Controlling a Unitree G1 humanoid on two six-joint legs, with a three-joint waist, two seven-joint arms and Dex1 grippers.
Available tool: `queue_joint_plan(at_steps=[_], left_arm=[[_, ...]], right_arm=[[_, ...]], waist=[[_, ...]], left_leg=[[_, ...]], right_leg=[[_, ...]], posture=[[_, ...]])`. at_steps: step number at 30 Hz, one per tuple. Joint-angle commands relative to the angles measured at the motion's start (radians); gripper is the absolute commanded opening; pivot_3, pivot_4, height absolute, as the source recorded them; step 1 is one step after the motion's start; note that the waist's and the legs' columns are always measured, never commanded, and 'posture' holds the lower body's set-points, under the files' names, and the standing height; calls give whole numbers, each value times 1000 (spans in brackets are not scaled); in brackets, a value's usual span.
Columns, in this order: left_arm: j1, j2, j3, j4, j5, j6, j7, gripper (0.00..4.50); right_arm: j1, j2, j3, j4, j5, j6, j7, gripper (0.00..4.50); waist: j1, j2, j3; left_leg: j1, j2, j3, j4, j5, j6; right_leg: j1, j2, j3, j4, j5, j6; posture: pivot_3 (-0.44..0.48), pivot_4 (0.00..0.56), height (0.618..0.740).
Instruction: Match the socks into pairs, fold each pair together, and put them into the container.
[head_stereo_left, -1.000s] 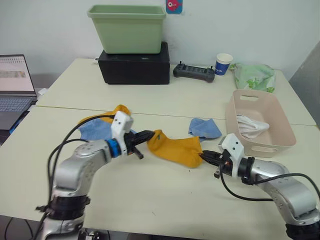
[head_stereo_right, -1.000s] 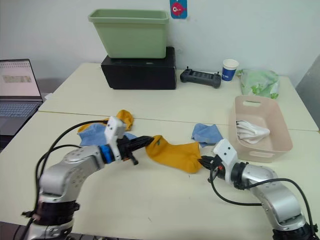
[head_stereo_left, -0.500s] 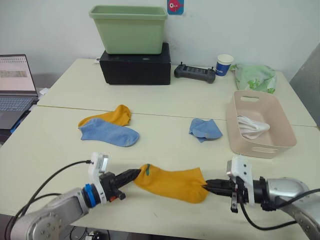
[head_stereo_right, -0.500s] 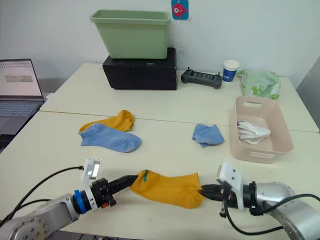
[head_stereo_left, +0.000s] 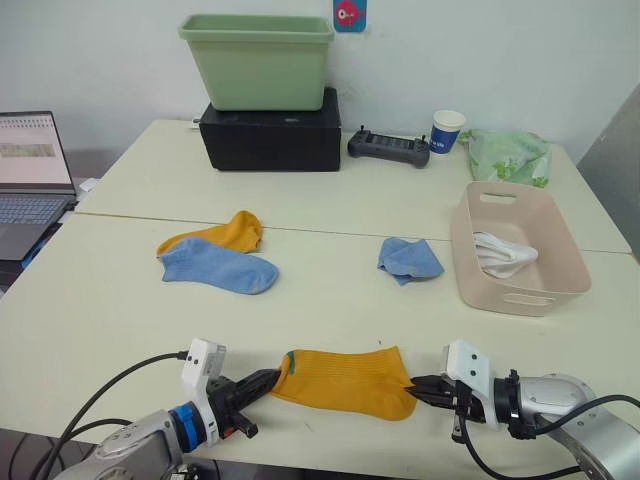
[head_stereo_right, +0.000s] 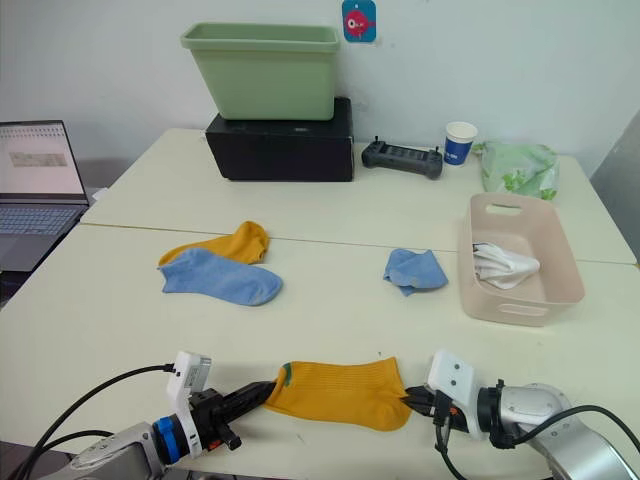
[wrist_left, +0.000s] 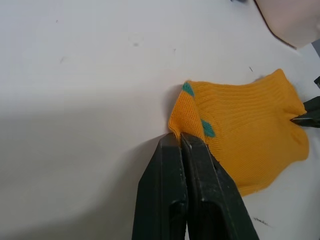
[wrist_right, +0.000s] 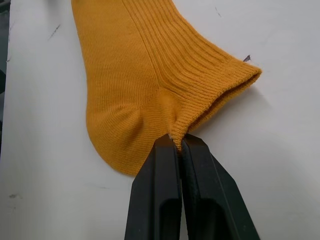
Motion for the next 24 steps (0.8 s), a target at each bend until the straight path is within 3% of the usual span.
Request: queue_joint_plan(at_steps=[1,10,11,13,17,24], left_arm=[[11,24,-5,8,35,-69,-31,922],[63,40,40,10,47,-155,-49,3702],[68,41,49,8,48,-165,-49,4001],[83,43,100,-5,21,-172,-41,4450],[98,53,192,-30,-23,-169,-25,4450],[58,45,290,-4,-30,-194,32,4450]], right_arm=[[5,-25,-15,-3,-5,-22,20,1121],[4,-42,-98,-4,27,-34,41,4341],[3,-43,-110,-6,35,-34,46,4500],[-11,-47,-146,-24,66,-23,56,4500],[-93,-34,-176,-49,147,27,61,4500],[-387,60,-99,-3,216,100,31,4500]], waist=[[0,0,0],[-1,0,0],[-1,0,0],[-2,0,0],[-3,0,1],[-2,-1,2]], left_leg=[[0,0,0,0,0,0],[1,0,0,0,0,1],[1,0,0,0,0,1],[1,0,0,0,-1,1],[2,1,0,0,-1,1],[1,0,0,0,-1,1]], right_leg=[[0,0,0,0,0,0],[1,0,0,0,0,0],[1,0,0,0,0,0],[1,0,0,0,0,0],[1,1,0,0,0,0],[1,0,0,-1,0,0]], posture=[[0,150,720],[0,150,720],[0,150,720],[0,150,720],[0,150,720],[0,150,720]])
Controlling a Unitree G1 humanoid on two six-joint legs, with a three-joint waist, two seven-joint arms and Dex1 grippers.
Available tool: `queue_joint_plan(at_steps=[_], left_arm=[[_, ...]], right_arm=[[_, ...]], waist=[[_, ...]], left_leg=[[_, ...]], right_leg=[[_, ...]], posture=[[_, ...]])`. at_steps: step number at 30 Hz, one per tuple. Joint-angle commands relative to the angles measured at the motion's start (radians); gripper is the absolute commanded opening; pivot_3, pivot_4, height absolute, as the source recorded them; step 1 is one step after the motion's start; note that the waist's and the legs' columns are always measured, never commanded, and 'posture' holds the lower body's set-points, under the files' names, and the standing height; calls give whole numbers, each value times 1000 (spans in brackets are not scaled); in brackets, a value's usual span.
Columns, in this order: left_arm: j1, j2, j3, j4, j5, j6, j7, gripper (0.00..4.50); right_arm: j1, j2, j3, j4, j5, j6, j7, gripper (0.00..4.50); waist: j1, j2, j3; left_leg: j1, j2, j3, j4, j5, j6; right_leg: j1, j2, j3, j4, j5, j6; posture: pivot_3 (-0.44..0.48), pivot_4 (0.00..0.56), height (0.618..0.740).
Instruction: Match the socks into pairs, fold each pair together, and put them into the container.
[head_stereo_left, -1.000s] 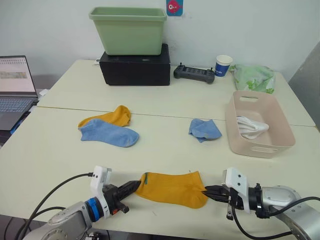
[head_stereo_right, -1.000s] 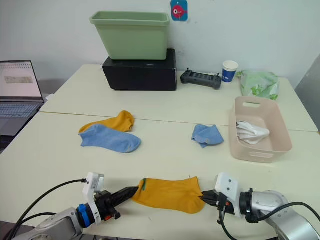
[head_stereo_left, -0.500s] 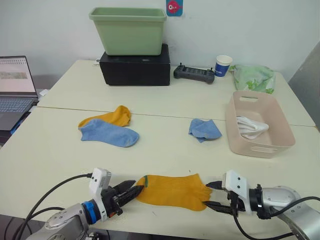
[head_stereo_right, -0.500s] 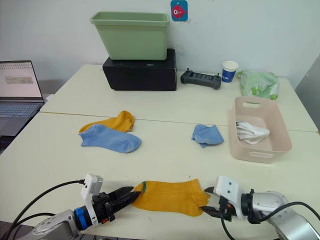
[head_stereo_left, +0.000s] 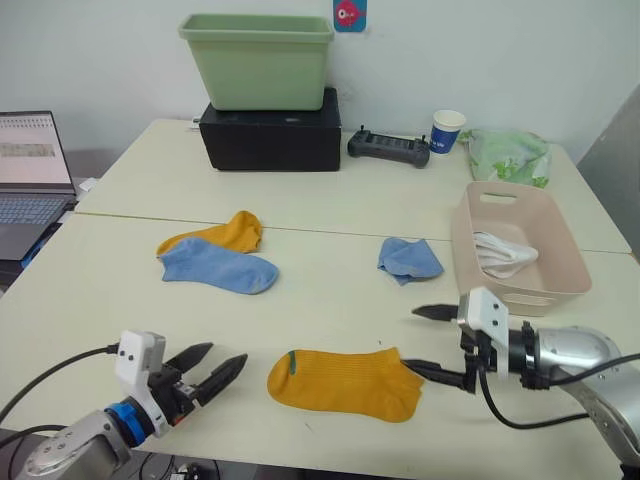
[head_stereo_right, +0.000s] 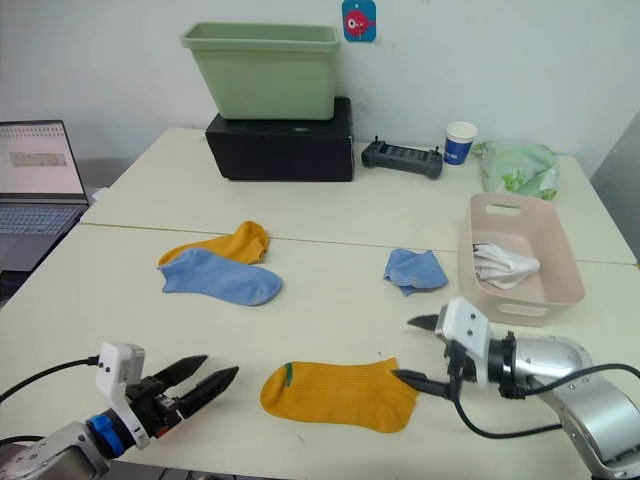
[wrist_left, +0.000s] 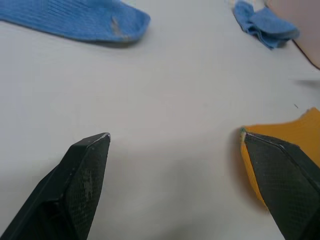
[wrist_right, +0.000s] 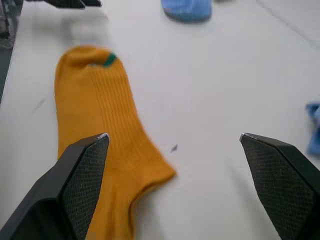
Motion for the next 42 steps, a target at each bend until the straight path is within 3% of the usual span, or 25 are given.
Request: queue_joint_plan(at_steps=[1,12,18,24,28,33,41,42], left_arm=[[-19,-6,49,-10,-7,-34,33,4450],[-67,-17,64,0,-20,-42,94,4450],[-318,6,-44,109,120,-90,179,4450],[-594,37,-179,383,338,-201,206,4450],[-824,50,-299,653,501,-281,227,4450],[-1048,8,-413,914,618,-357,200,4450],[-1197,-21,-475,1180,720,-392,204,4450],[-1212,-26,-477,1203,724,-390,202,4282]], right_arm=[[-135,52,35,12,40,23,-9,4500],[-294,131,98,85,24,43,-19,4500],[-333,165,136,89,-15,55,-68,4500],[-368,196,153,87,-27,81,-110,4500],[-374,208,159,85,-32,89,-126,4500],[-355,208,168,67,-34,91,-138,4500],[-353,224,170,42,-20,98,-158,4500],[-357,236,159,38,-11,99,-169,4500]], waist=[[-3,0,0],[1,1,1],[3,1,1],[2,1,1],[2,1,1],[3,0,1],[-4,0,0],[-2,0,0]], left_leg=[[0,0,0,0,0,0],[-2,0,0,0,0,0],[-2,0,-2,0,0,-1],[-3,0,-2,0,2,-3],[-4,0,-2,0,2,-3],[-13,-1,-1,2,3,-4],[-17,1,-1,3,3,-5],[-17,1,-1,3,3,-5]], right_leg=[[-1,0,0,0,0,0],[-2,-2,-1,0,0,0],[-2,-1,-3,1,0,0],[-4,-1,-3,1,0,0],[-5,0,-6,2,0,0],[-13,-1,-7,3,0,0],[-18,-1,-7,4,0,0],[-18,-1,-8,5,0,0]], posture=[[0,150,720],[0,150,720],[0,150,720],[0,150,720],[0,150,720],[0,150,720],[0,150,720],[0,150,720]])
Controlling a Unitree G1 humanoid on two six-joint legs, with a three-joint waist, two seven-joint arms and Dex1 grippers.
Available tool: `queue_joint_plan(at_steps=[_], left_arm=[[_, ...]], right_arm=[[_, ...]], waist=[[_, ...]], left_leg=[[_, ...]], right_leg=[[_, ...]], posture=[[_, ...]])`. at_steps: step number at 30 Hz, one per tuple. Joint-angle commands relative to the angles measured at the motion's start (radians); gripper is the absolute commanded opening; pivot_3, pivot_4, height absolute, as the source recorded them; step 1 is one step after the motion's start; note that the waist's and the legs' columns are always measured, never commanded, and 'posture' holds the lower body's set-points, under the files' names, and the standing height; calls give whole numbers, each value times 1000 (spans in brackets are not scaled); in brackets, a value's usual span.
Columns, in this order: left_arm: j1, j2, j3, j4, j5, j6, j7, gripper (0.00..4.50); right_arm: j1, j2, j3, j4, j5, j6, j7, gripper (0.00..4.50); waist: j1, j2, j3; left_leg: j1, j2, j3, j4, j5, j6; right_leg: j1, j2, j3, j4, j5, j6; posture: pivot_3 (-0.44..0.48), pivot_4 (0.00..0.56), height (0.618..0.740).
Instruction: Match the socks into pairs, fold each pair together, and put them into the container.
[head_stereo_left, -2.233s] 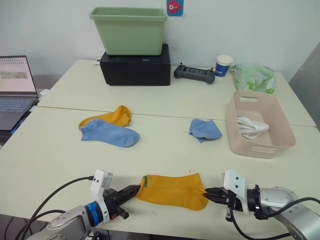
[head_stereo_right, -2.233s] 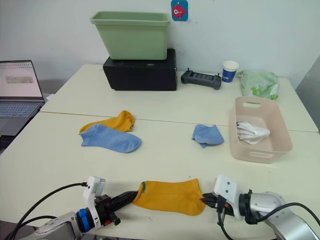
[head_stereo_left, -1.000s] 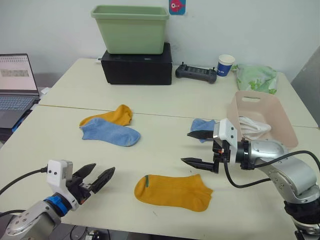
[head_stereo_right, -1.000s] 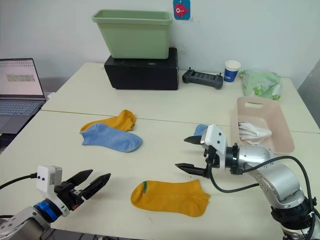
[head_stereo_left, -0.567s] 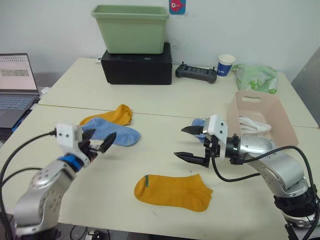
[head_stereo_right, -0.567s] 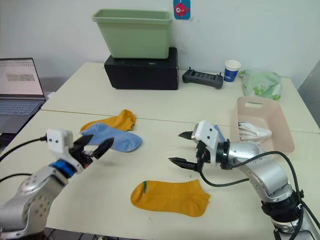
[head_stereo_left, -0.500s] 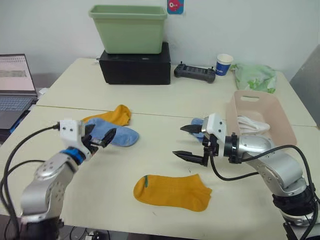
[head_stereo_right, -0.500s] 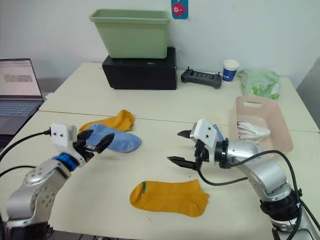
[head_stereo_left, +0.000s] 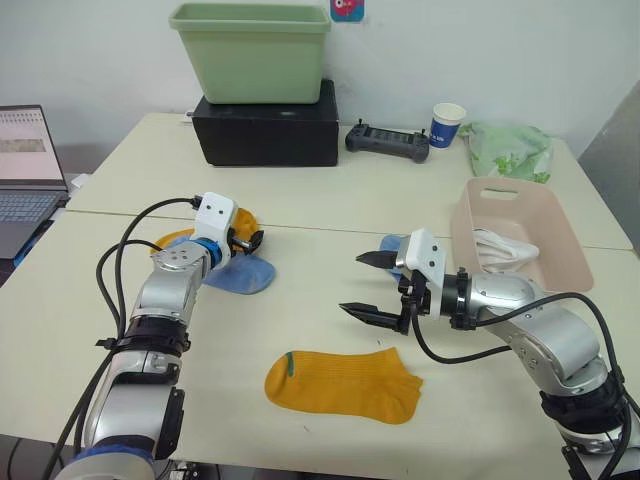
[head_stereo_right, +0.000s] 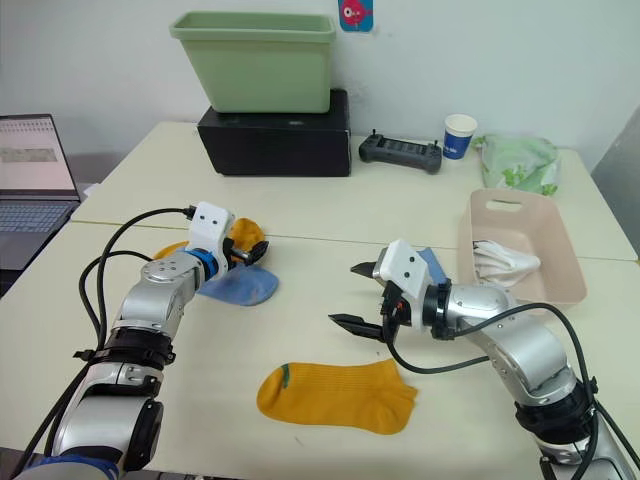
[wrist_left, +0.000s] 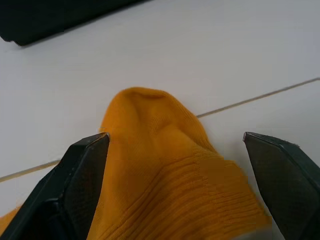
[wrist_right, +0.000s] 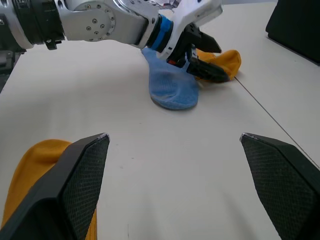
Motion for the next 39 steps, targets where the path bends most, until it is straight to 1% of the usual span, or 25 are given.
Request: queue_joint_plan(at_steps=[1,4,9,14,15,20,26,29,32,37,39], left_arm=[[-57,-7,4,58,26,-19,6,4059],[-74,-12,13,87,27,-30,-5,3297],[-68,-5,34,85,23,-24,12,1693],[-69,2,81,62,5,-19,36,109],[-69,4,103,37,-9,-20,44,46],[-48,55,194,-141,-53,-12,53,46],[-46,128,242,-260,-62,20,39,46],[-65,200,261,-306,-69,25,-11,46],[-72,252,268,-345,-96,47,-67,46],[-14,335,253,-504,-175,189,-207,46],[31,360,236,-605,-217,282,-255,46]], right_arm=[[-12,32,-33,-53,27,0,-29,4500],[-18,48,-44,-59,35,3,-42,4500],[-24,61,-49,-57,39,5,-55,4500],[-29,64,-51,-51,39,1,-58,4500],[-31,64,-52,-46,36,-1,-60,4500],[-21,52,-50,-44,25,-9,-56,4500],[-11,45,-44,-45,21,-17,-53,4500],[-7,41,-42,-47,17,-22,-51,4500],[-3,37,-43,-52,17,-22,-52,4500],[13,20,-59,-61,19,-18,-49,4500],[26,2,-74,-63,23,-13,-43,4500]], waist=[[3,0,0],[3,0,0],[3,0,0],[3,0,0],[3,0,0],[2,0,0],[3,0,0],[3,0,0],[1,0,0],[2,0,0],[1,0,0]], left_leg=[[0,0,-1,0,0,0],[0,-1,-1,0,1,-2],[0,-1,0,0,2,-3],[0,0,-1,0,2,-3],[0,-1,-1,0,2,-3],[-1,0,-1,0,2,-3],[0,-1,-1,0,3,-4],[0,-1,-1,0,3,-5],[0,0,0,0,3,-5],[0,-1,-1,0,3,-5],[0,-1,0,0,3,-5]], right_leg=[[0,0,-1,1,0,0],[0,0,-1,3,0,0],[0,0,-1,3,0,0],[0,-1,-1,3,0,0],[0,-1,-1,3,0,0],[-1,-3,-1,4,0,0],[-1,-3,-1,5,0,0],[-1,-2,-1,5,0,0],[-1,-2,-1,5,0,0],[-1,-1,-1,5,0,0],[-1,0,-1,5,0,0]], posture=[[0,150,720],[0,150,720],[0,150,720],[0,150,720],[0,150,720],[0,150,720],[0,150,720],[0,150,720],[0,150,720],[0,150,720],[0,150,720]])
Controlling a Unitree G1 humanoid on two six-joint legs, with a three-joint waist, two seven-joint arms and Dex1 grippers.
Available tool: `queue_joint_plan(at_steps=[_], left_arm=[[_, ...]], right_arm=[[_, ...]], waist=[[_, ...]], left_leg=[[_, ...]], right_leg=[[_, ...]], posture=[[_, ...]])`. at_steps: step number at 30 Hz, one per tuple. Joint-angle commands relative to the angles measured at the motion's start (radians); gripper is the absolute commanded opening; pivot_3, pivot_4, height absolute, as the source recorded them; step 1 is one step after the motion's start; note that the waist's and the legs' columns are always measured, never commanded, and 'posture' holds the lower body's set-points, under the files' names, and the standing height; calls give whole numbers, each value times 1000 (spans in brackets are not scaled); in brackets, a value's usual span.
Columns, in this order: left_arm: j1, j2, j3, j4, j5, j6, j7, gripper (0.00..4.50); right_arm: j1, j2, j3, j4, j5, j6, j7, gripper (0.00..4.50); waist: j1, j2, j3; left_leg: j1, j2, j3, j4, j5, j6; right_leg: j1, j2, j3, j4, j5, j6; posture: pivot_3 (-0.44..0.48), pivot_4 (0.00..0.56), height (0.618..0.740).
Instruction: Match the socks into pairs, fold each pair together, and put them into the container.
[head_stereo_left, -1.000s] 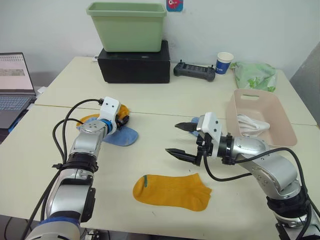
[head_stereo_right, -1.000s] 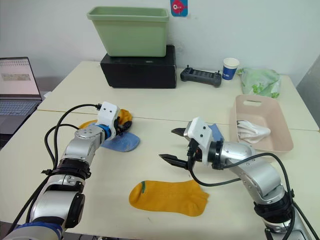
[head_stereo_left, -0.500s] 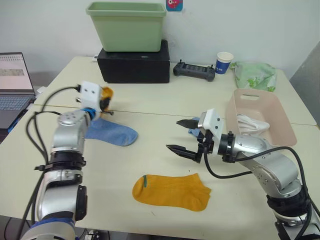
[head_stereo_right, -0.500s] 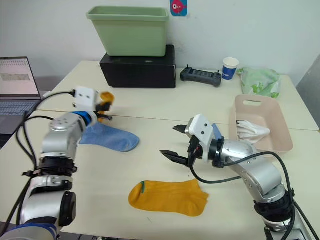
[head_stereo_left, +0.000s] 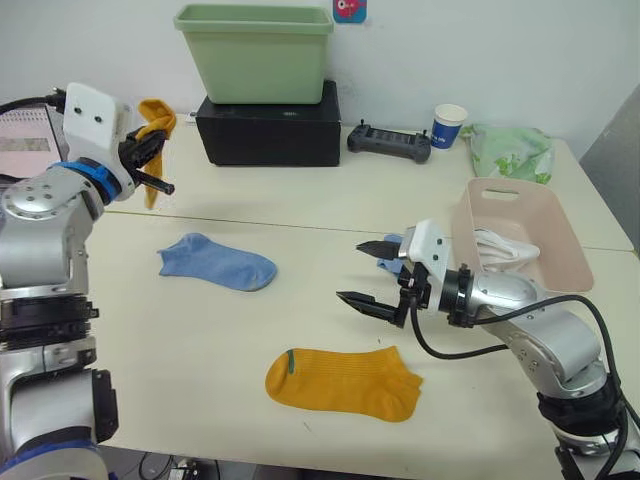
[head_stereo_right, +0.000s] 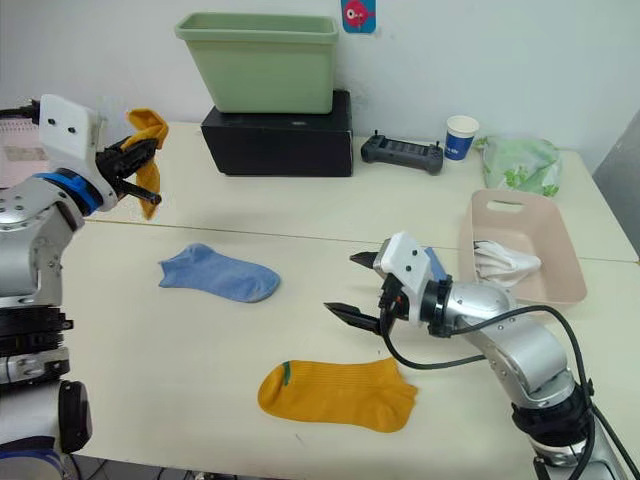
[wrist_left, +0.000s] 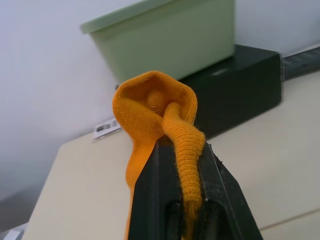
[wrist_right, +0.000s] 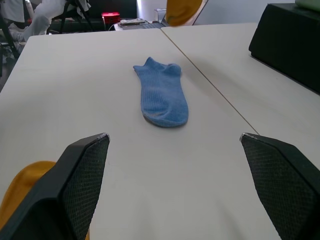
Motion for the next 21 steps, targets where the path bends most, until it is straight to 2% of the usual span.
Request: queue_joint_plan(at_steps=[1,3,7,11,14,19,20,21], left_arm=[[51,42,-13,-171,-70,132,-72,46],[90,13,-26,-263,-113,229,-57,46],[197,-139,-112,-440,-168,362,27,46],[250,-271,-226,-514,-179,422,79,46],[258,-377,-316,-486,-167,415,111,46],[217,-565,-477,-270,-93,328,134,46],[201,-595,-504,-242,-82,318,130,422],[189,-626,-513,-225,-81,321,135,572]], right_arm=[[17,-28,-47,-43,14,-8,8,4500],[38,-58,-59,-46,13,-5,20,4500],[100,-171,-89,-49,-2,-4,72,4500],[150,-241,-127,-60,5,-2,89,4500],[179,-279,-140,-62,-15,-12,90,4500],[238,-316,-179,-88,-29,-9,69,4500],[252,-324,-191,-95,-28,-4,67,4500],[264,-332,-198,-100,-31,-4,67,4500]], waist=[[0,0,0],[1,0,0],[7,0,0],[7,-2,1],[5,-2,1],[7,-1,0],[7,-1,0],[8,-1,0]], left_leg=[[0,0,0,0,0,0],[0,0,0,0,0,0],[0,0,0,0,0,0],[-1,0,0,0,0,0],[0,0,0,0,0,0],[2,-1,2,0,0,1],[2,-1,3,1,0,1],[2,-2,3,1,0,1]], right_leg=[[0,0,0,0,0,0],[0,0,1,0,0,0],[1,0,2,-1,0,0],[3,0,3,-3,0,0],[3,1,3,-2,0,0],[6,2,3,-2,0,0],[6,2,4,-2,0,0],[6,1,4,-2,0,0]], posture=[[0,150,720],[0,150,720],[0,150,720],[0,150,720],[0,150,720],[0,150,720],[0,150,720],[0,150,720]])
